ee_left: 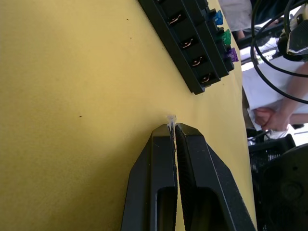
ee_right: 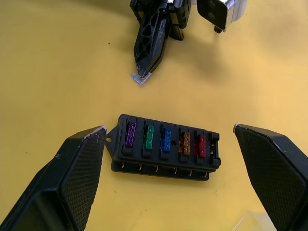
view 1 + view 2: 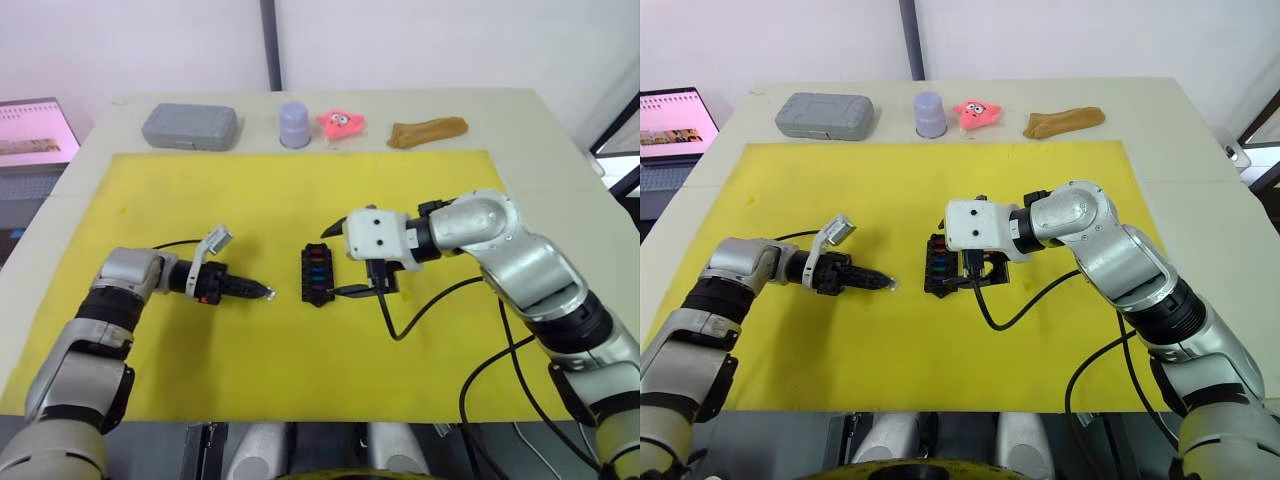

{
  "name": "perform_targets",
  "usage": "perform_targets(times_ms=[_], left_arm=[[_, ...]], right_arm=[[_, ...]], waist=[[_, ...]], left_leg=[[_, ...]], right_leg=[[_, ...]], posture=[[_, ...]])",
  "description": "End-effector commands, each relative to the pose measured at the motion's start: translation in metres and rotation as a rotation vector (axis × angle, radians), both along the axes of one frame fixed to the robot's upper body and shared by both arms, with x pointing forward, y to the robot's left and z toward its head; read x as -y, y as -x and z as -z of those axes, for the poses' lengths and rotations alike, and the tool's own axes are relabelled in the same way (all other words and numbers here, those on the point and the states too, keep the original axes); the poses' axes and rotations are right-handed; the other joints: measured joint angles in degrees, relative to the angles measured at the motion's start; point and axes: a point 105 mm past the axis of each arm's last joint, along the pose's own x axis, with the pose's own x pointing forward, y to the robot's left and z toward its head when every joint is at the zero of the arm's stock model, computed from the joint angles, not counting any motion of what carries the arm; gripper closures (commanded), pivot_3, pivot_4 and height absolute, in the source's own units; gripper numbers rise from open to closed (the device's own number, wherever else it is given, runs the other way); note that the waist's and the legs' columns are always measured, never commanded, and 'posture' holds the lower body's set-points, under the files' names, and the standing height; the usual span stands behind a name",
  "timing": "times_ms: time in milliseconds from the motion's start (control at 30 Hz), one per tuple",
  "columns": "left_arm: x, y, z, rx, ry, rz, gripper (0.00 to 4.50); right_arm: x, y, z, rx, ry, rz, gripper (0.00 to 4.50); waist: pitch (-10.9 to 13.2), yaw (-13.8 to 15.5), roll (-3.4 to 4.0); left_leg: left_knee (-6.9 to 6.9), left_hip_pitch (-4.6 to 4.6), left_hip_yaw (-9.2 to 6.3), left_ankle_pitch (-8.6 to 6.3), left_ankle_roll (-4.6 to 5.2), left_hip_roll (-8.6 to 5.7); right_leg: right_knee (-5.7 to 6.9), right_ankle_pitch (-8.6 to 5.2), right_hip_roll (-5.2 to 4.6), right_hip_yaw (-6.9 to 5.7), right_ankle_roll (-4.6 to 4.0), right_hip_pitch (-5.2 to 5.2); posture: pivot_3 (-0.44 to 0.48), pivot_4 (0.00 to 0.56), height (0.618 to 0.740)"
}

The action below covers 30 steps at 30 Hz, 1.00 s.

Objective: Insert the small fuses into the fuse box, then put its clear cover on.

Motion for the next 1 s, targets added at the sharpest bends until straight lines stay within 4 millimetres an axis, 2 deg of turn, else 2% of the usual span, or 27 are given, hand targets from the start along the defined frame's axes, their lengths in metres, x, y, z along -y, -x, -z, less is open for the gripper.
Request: perform_targets(times_ms=[33,167,333,500,567,633,733,833,867,900,967,1000], left_arm=[[-0.004,-0.002,0.006,0.007,-0.044,-0.014,4.42],[-0.006,-0.001,0.001,0.045,-0.048,0.004,4.42],[-0.003,-0.007,-0.027,0.22,0.02,0.011,4.42],[0.005,-0.008,-0.076,0.439,0.111,0.022,4.42],[0.011,-0.001,-0.102,0.563,0.128,0.076,4.42],[0.018,0.007,-0.121,0.644,0.145,0.118,4.42],[0.029,0.013,-0.135,0.721,0.153,0.157,4.42],[0.034,0.014,-0.141,0.745,0.161,0.16,4.42],[0.036,0.014,-0.14,0.756,0.156,0.167,4.5],[0.037,0.014,-0.14,0.764,0.153,0.172,4.5],[0.038,0.013,-0.139,0.768,0.148,0.171,4.5],[0.038,0.012,-0.138,0.77,0.147,0.171,4.5]], right_arm=[[-0.002,-0.001,-0.014,0.053,-0.026,-0.006,0.0],[-0.002,-0.001,-0.014,0.049,-0.027,-0.003,0.0],[-0.001,-0.001,-0.014,-0.025,-0.074,0.04,0.0],[0.002,-0.001,-0.023,-0.199,-0.202,0.141,0.0],[0.001,-0.001,-0.035,-0.288,-0.297,0.173,0.0],[-0.001,-0.001,-0.043,-0.365,-0.37,0.198,0.0],[-0.002,-0.003,-0.049,-0.467,-0.438,0.241,0.0],[-0.003,-0.003,-0.052,-0.531,-0.476,0.26,0.0],[-0.005,-0.002,-0.053,-0.549,-0.487,0.257,0.55],[-0.006,-0.002,-0.054,-0.562,-0.493,0.254,0.76],[-0.009,0.0,-0.054,-0.59,-0.5,0.248,1.67],[-0.01,0.002,-0.055,-0.605,-0.503,0.246,1.67]], waist=[[0.0,0.0,0.0],[-0.01,0.02,0.01],[0.0,-0.08,0.0],[0.0,-0.16,-0.01],[0.0,-0.19,-0.01],[0.01,-0.25,-0.01],[0.0,-0.27,-0.01],[0.0,-0.33,0.0],[0.0,-0.35,0.0],[0.0,-0.41,0.0],[0.0,-0.47,0.0],[0.0,-0.51,0.0]], left_leg=[[0.0,0.0,0.0,0.0,0.0,0.0],[-0.03,0.03,-0.01,0.0,0.0,-0.03],[0.0,-0.05,-0.11,0.0,-0.01,0.01],[-0.01,-0.16,-0.12,0.0,-0.01,0.2],[-0.01,-0.16,-0.11,0.0,-0.01,0.24],[-0.03,-0.16,-0.1,0.0,-0.01,0.27],[-0.06,-0.13,-0.1,0.0,-0.01,0.29],[-0.08,-0.1,-0.07,0.0,-0.01,0.28],[-0.08,-0.1,-0.07,0.0,-0.01,0.28],[-0.08,-0.11,-0.07,0.0,-0.01,0.27],[-0.1,-0.11,-0.05,0.0,-0.01,0.27],[-0.1,-0.11,-0.05,0.0,-0.01,0.27]], right_leg=[[0.0,0.0,0.0,0.0,0.0,0.0],[-0.01,0.0,0.0,0.0,0.0,0.03],[0.0,0.0,-0.01,0.01,0.0,-0.06],[-0.03,0.0,-0.03,0.01,0.0,-0.17],[-0.04,0.01,-0.04,0.01,0.0,-0.16],[-0.03,0.01,-0.03,0.01,0.0,-0.18],[-0.03,0.01,-0.03,0.01,0.0,-0.18],[-0.03,0.01,-0.03,0.02,0.0,-0.17],[-0.02,0.01,-0.03,0.02,0.0,-0.17],[-0.03,0.01,-0.02,0.02,0.0,-0.17],[-0.02,0.01,-0.02,0.02,0.0,-0.19],[-0.02,0.01,-0.02,0.02,0.0,-0.19]], posture=[[0.0,0.15,0.74],[0.0,0.15,0.74],[0.0,0.15,0.74],[0.0,0.15,0.74],[0.0,0.15,0.74],[0.0,0.15,0.74],[0.0,0.15,0.74],[0.0,0.15,0.74],[0.0,0.15,0.74],[0.0,0.15,0.74],[0.0,0.15,0.74],[0.0,0.15,0.74]])
